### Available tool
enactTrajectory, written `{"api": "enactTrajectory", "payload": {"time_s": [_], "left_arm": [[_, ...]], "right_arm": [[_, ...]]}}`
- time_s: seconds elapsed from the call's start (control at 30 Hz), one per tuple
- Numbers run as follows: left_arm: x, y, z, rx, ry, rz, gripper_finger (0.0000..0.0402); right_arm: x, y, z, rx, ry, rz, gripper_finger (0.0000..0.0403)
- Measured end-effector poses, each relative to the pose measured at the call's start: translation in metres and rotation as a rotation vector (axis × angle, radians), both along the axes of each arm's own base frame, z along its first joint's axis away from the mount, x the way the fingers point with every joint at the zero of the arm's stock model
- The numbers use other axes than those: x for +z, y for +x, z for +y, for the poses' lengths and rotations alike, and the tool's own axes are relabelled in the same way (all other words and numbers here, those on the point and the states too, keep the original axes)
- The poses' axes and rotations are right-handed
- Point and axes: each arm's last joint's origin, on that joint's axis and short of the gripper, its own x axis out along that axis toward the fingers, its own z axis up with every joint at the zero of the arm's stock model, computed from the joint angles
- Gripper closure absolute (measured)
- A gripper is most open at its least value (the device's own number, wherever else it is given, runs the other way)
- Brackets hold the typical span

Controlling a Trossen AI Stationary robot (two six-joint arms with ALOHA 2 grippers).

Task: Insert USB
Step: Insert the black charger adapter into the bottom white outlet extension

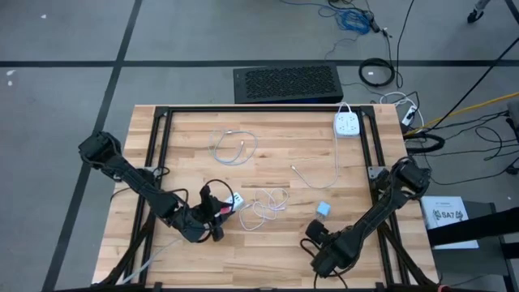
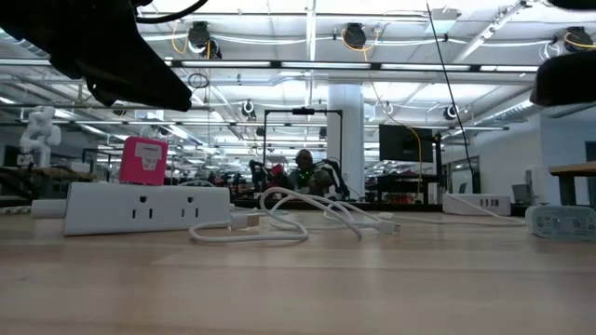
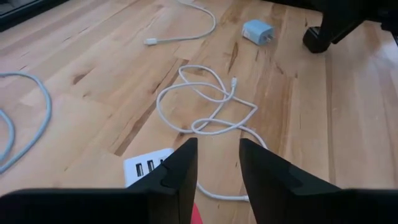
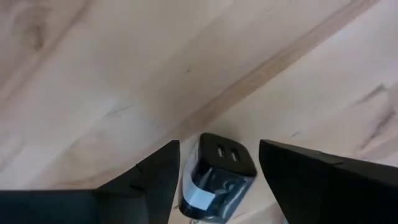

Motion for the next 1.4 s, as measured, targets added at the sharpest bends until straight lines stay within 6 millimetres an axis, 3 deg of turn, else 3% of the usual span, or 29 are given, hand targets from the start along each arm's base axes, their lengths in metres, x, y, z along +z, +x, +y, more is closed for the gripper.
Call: {"api": "enactTrajectory", "payload": {"time_s": [0.13, 0.47, 0.67, 1.0, 1.1, 1.23, 1.4], "left_arm": [[0.000, 0.000, 0.000, 0.001, 0.000, 0.000, 0.0275], [0.000, 0.000, 0.000, 0.004, -0.005, -0.002, 0.0275], [0.000, 0.000, 0.000, 0.004, -0.005, -0.002, 0.0275], [0.000, 0.000, 0.000, 0.004, -0.006, -0.003, 0.0275], [0.000, 0.000, 0.000, 0.003, -0.007, -0.002, 0.0277], [0.000, 0.000, 0.000, 0.007, -0.002, -0.005, 0.0298], [0.001, -0.001, -0.002, 0.001, -0.002, -0.011, 0.0359]], "right_arm": [[-0.006, 0.002, -0.001, -0.051, -0.020, 0.014, 0.0190], [0.001, 0.013, -0.014, -0.428, 0.000, 0.038, 0.0190], [-0.003, 0.011, -0.016, -0.484, -0.003, 0.038, 0.0196], [-0.009, 0.010, -0.019, -0.522, -0.008, 0.032, 0.0259], [-0.008, 0.019, -0.020, -0.518, 0.047, -0.008, 0.0286], [-0.004, 0.038, -0.027, -0.489, 0.103, -0.150, 0.0286], [0.012, 0.073, -0.060, -0.487, 0.116, -0.382, 0.0286]]}}
